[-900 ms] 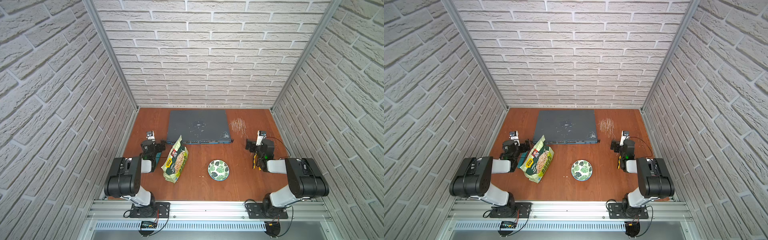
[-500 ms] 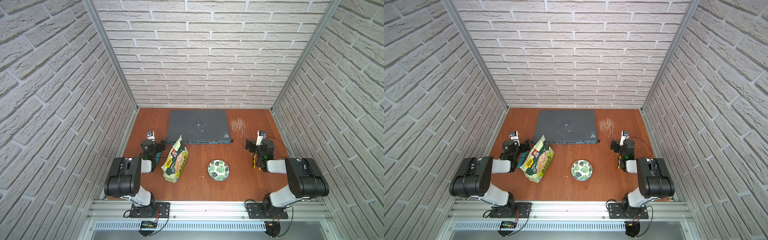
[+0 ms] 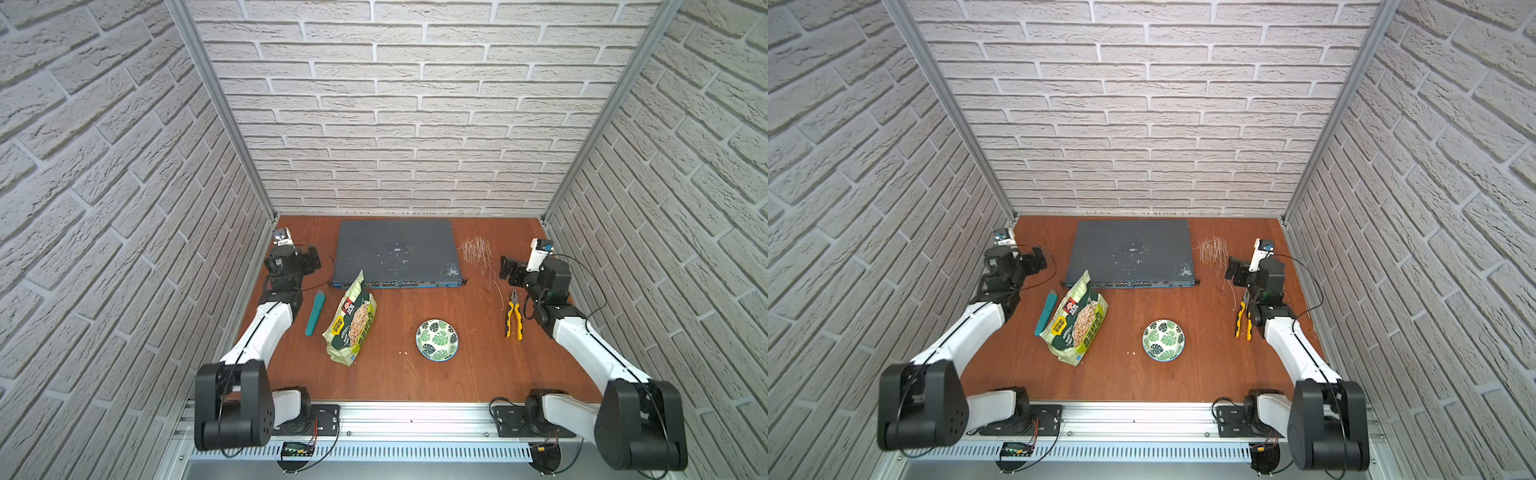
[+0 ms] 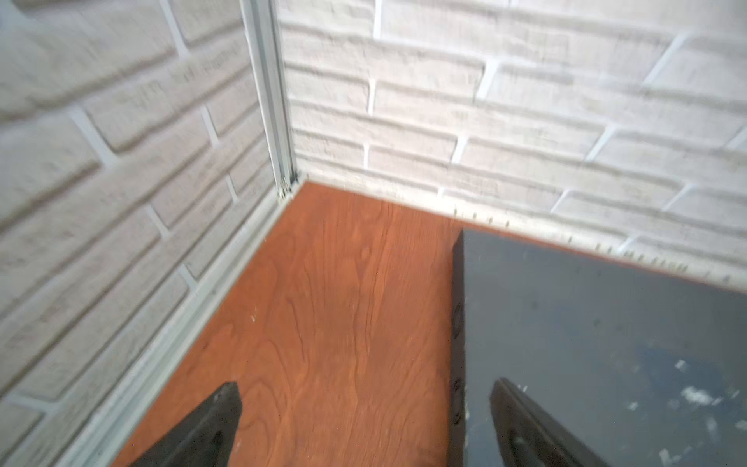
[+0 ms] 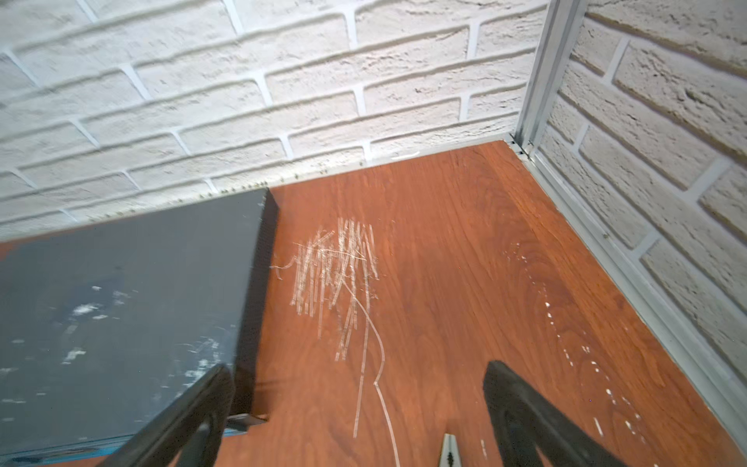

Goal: Pour the oats into the breakfast bowl
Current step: Move the oats bag to the center of the board.

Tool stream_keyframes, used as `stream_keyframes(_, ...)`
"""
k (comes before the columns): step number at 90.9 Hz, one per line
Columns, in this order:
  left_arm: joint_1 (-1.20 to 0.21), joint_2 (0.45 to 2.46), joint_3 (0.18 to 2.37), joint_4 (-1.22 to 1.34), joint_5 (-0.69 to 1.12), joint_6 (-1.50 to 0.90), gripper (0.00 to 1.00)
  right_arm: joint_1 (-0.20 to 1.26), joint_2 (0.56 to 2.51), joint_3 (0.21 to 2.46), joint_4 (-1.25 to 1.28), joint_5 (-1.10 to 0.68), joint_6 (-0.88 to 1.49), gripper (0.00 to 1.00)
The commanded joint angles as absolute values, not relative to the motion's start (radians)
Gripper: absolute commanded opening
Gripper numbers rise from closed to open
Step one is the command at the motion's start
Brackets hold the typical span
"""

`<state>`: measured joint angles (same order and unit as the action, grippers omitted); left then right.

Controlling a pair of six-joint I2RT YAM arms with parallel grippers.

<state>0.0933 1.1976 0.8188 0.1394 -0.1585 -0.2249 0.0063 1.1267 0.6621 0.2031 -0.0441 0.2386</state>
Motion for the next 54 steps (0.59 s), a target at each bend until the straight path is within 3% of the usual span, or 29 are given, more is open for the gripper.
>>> stream_keyframes(1,0.093,1.113,0.943,-0.243,-0.135,-0.374,0.98,0.004,1.069,0.75,-0.06,-0.177,0.339,0.99)
stream_keyframes(21,-0.043,1.042,1.189,-0.764,0.074,-0.42,0.98,0.004,1.056,0.904,-0.297,-0.258,0.301,0.99)
stream_keyframes(38,-0.269,1.026,1.277,-1.02,0.086,-0.426,0.98,0.005,1.08,0.94,-0.32,-0.284,0.324,0.99)
stream_keyframes(54,-0.345,1.109,1.314,-1.155,0.026,-0.405,0.9,0.005,1.108,0.971,-0.356,-0.288,0.327,0.99)
